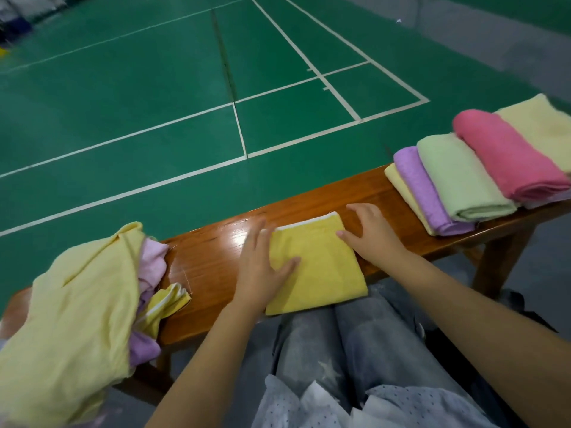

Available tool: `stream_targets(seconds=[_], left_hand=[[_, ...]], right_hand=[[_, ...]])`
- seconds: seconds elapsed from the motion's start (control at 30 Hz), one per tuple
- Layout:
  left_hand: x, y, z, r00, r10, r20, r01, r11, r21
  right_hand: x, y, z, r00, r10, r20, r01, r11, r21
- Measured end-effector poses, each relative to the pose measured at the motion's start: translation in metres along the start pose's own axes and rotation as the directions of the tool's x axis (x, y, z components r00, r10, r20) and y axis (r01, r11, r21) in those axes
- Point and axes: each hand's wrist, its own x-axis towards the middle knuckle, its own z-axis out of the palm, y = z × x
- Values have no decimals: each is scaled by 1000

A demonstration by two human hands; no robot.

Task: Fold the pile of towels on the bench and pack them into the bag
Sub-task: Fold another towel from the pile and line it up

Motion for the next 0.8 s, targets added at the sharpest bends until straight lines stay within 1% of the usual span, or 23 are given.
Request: stream_targets(seconds=[0.03, 0.07, 0.1, 0.13, 0.17, 0.23, 0.27, 0.3, 0.37, 0.4, 0.5, 0.6, 0.63, 0.7, 0.77, 0.8], left_hand=[[-12, 0, -2, 986, 123, 108, -128, 991, 40], [-23, -3, -3, 949, 204, 240, -232, 968, 95], [-33, -8, -1, 902, 231, 365, -306, 939, 161], [-42, -14, 1, 862, 214, 461, -345, 912, 222], [-49, -22, 5, 837, 183, 515, -361, 893, 269], [-60, -36, 9, 833, 141, 535, -354, 879, 319], [-64, -41, 9, 843, 139, 520, -347, 879, 327], [-67, -45, 9, 854, 146, 499, -341, 882, 326], [-70, -52, 7, 885, 172, 434, -321, 899, 298], [-72, -55, 7, 905, 178, 387, -296, 916, 271], [-75, -57, 3, 954, 149, 259, -194, 969, 155], [-79, -51, -7, 976, 67, 207, -59, 997, -43], [-81, -48, -13, 979, 25, 203, 1, 992, -124], [-83, -40, -25, 969, -70, 239, 133, 956, -260], [-84, -34, -33, 951, -109, 290, 217, 902, -373], [-84, -31, -34, 944, -110, 309, 242, 871, -427]], right_hand=[[-11, 0, -4, 995, -97, 7, 98, 995, -14], [-22, -1, -7, 981, -190, 44, 191, 981, -21], [-33, -1, -7, 958, -266, 108, 271, 962, -40], [-41, 0, -5, 928, -316, 197, 336, 938, -81], [-48, 3, 0, 894, -330, 304, 384, 913, -138], [-55, 13, 12, 826, -307, 473, 464, 847, -260], [-58, 21, 18, 804, -299, 514, 494, 817, -298], [-61, 29, 22, 798, -318, 512, 522, 789, -325], [-67, 42, 29, 799, -441, 409, 585, 727, -359], [-68, 46, 32, 798, -488, 354, 597, 719, -355], [-71, 48, 33, 817, -531, 225, 576, 774, -264], [-73, 47, 26, 833, -539, 129, 552, 825, -120], [-75, 47, 22, 857, -495, 142, 504, 863, -34], [-77, 42, 14, 902, -395, 174, 376, 917, 133], [-80, 37, 5, 930, -279, 239, 227, 948, 225], [-81, 34, 0, 927, -248, 282, 179, 952, 248]])
